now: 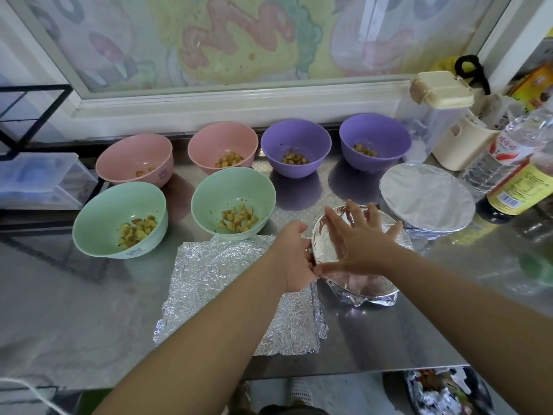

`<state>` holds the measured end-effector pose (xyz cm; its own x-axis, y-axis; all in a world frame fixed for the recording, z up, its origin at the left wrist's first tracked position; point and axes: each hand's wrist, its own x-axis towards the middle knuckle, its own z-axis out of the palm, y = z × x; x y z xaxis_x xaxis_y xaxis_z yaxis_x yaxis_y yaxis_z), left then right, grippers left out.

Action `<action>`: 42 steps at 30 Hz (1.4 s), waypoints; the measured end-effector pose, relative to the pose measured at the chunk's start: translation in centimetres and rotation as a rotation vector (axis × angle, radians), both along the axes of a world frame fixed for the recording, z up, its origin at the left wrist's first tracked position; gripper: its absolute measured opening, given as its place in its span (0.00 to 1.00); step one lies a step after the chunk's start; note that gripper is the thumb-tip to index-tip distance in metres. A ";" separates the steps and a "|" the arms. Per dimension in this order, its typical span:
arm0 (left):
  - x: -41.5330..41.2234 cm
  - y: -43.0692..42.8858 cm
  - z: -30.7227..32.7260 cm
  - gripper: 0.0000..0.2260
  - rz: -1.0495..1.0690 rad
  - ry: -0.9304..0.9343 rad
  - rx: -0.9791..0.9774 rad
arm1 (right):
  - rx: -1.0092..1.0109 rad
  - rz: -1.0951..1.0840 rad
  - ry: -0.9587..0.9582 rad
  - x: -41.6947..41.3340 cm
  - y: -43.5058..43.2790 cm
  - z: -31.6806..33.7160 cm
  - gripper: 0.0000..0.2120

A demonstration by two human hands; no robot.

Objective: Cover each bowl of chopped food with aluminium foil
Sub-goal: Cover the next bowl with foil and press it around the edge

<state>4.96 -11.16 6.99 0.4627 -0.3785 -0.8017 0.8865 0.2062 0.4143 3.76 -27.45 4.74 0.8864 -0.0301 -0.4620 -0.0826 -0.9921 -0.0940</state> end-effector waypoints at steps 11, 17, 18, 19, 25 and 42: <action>1.4 -0.4 1.9 0.23 -0.186 -0.087 0.086 | 0.010 -0.007 -0.014 0.0 0.1 -0.3 0.67; 2.5 -0.6 1.5 0.23 -0.303 -0.140 0.122 | 0.010 -0.004 -0.016 0.1 0.0 -0.6 0.67; 2.6 -0.6 1.4 0.22 -0.319 -0.150 0.126 | 0.007 -0.001 -0.014 0.0 0.0 -0.6 0.67; 2.6 -0.7 1.3 0.21 -0.330 -0.161 0.129 | 0.004 0.000 -0.011 0.0 0.1 -0.6 0.68; 2.6 -1.0 0.5 0.12 -0.318 -0.227 0.228 | 0.004 -0.005 -0.016 0.0 0.2 -0.4 0.67; 5.6 -2.5 -0.3 0.10 -0.142 -0.282 0.149 | -0.065 -0.158 0.078 1.6 0.2 2.4 0.68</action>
